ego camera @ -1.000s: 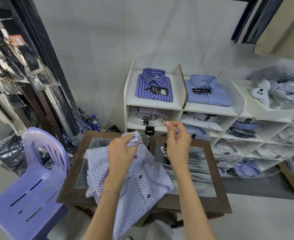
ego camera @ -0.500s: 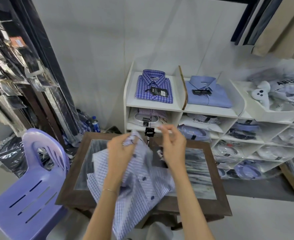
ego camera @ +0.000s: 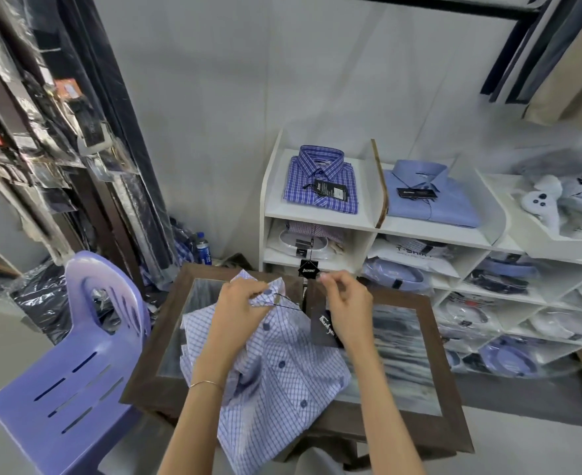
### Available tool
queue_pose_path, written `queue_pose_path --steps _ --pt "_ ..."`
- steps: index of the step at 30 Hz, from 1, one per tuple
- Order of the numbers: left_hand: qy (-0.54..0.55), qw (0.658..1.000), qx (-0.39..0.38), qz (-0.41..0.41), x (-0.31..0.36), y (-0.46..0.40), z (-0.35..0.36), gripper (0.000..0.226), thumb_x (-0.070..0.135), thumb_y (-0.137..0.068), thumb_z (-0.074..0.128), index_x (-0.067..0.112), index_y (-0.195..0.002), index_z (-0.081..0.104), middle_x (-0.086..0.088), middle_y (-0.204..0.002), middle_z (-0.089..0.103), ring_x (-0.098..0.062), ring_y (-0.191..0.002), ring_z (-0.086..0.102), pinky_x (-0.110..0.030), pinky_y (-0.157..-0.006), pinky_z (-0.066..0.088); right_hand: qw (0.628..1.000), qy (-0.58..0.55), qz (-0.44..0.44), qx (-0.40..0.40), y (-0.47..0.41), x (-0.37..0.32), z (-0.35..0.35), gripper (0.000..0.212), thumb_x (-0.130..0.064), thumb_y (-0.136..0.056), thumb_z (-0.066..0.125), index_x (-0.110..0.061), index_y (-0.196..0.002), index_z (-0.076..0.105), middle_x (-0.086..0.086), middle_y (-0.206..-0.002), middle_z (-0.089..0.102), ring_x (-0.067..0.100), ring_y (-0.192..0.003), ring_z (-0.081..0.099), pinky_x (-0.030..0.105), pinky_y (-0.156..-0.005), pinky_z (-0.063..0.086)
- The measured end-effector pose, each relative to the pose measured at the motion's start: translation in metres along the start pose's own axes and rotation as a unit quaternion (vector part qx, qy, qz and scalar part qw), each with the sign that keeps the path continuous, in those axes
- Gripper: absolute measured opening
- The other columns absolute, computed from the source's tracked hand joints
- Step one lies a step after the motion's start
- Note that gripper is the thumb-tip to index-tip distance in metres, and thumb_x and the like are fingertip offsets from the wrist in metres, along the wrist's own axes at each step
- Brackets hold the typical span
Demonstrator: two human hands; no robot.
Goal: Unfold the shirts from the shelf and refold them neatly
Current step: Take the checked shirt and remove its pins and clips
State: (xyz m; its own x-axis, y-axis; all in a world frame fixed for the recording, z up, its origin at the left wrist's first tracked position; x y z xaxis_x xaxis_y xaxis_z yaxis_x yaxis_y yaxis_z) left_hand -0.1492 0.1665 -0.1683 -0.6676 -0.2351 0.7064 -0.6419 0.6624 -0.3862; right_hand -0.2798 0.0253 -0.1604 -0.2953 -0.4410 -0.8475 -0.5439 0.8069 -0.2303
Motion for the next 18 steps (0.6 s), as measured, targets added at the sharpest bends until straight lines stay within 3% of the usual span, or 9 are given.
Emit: queue_pose_path --steps 2,4,7,10,12,13,15,18 --pt "-0.036 0.999 -0.017 -0.008 -0.014 0.001 -0.002 0.033 0.028 -0.067 0.085 0.031 -0.064 0.053 0.020 -0.059 0.048 0.001 -0.065 0.045 -0.012 -0.064 0.031 0.999 0.021 0.023 -0.019 0.003 0.016 0.011 0.019 -0.030 -0.094 0.056 -0.017 -0.088 0.067 0.006 -0.071 0.069 0.020 -0.056 0.058 0.036 -0.057 0.047" --pt "-0.016 0.999 -0.026 -0.031 -0.026 0.006 -0.015 0.028 0.057 -0.063 0.077 0.037 -0.075 0.061 0.021 -0.075 0.059 -0.003 -0.081 0.052 -0.018 -0.075 0.036 0.997 0.052 0.035 -0.052 0.006 0.031 0.021 0.021 -0.031 -0.095 0.056 -0.016 -0.086 0.066 0.005 -0.070 0.068 0.020 -0.062 0.061 0.035 -0.059 0.048" --pt "0.004 0.994 -0.041 -0.099 -0.044 0.015 -0.032 0.055 0.078 -0.061 0.066 0.041 -0.101 0.065 0.018 -0.106 0.063 -0.006 -0.104 0.053 -0.021 -0.093 0.038 0.989 0.088 0.041 -0.114 0.012 0.041 0.040 0.020 -0.029 -0.096 0.054 -0.018 -0.082 0.063 0.002 -0.071 0.067 0.019 -0.069 0.062 0.035 -0.061 0.047" --pt "0.025 0.962 -0.055 -0.268 -0.069 0.031 -0.046 0.088 0.083 -0.062 0.059 0.024 -0.128 0.055 0.007 -0.130 0.054 -0.018 -0.122 0.048 -0.042 -0.104 0.040 0.986 0.080 0.057 -0.132 0.013 0.050 0.051 0.017 -0.022 -0.095 0.055 -0.017 -0.081 0.064 -0.001 -0.069 0.066 0.018 -0.065 0.062 0.038 -0.060 0.049" --pt "0.035 0.912 -0.052 -0.404 -0.081 0.046 -0.053 0.100 0.082 -0.071 0.043 0.001 -0.129 0.051 -0.017 -0.133 0.054 -0.033 -0.121 0.050 -0.049 -0.104 0.040 0.986 0.076 0.060 -0.133 0.011 0.055 0.055 0.018 -0.020 -0.094 0.056 -0.014 -0.082 0.066 0.001 -0.069 0.067 0.020 -0.065 0.064 0.039 -0.060 0.051" --pt "0.040 0.892 -0.047 -0.449 -0.084 0.052 -0.056 0.102 0.080 -0.076 0.034 -0.008 -0.123 0.054 -0.025 -0.129 0.056 -0.039 -0.117 0.052 -0.047 -0.104 0.040 0.986 0.075 0.063 -0.135 0.010 0.057 0.057 0.017 -0.020 -0.094 0.056 -0.014 -0.082 0.066 0.002 -0.069 0.067 0.021 -0.066 0.064 0.040 -0.060 0.051" --pt "0.049 0.859 -0.052 -0.508 -0.085 0.064 -0.055 0.093 0.071 -0.087 0.025 -0.009 -0.118 0.060 -0.028 -0.128 0.056 -0.040 -0.119 0.052 -0.042 -0.106 0.035 0.985 0.076 0.067 -0.140 0.009 0.059 0.061 0.018 -0.021 -0.094 0.056 -0.014 -0.081 0.066 0.003 -0.069 0.068 0.022 -0.067 0.064 0.040 -0.061 0.052" --pt "0.074 0.838 -0.070 -0.537 -0.083 0.067 -0.050 0.085 0.066 -0.093 0.020 -0.004 -0.129 0.055 -0.023 -0.138 0.050 -0.037 -0.125 0.047 -0.040 -0.110 0.029 0.984 0.069 0.070 -0.147 0.009 0.059 0.064 0.018 -0.021 -0.094 0.056 -0.016 -0.080 0.066 0.003 -0.070 0.068 0.021 -0.069 0.066 0.041 -0.064 0.053"
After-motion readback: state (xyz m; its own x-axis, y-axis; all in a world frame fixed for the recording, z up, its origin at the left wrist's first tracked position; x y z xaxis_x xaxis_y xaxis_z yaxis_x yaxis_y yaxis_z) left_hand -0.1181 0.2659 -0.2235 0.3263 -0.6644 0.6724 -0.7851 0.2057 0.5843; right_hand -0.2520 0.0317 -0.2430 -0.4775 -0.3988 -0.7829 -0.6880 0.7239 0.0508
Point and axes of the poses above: each hand's wrist, its own y-axis away from the middle knuckle, its own z-axis out of the palm, x = y × z, the point moved 3 cm from there along -y, towards the middle knuckle
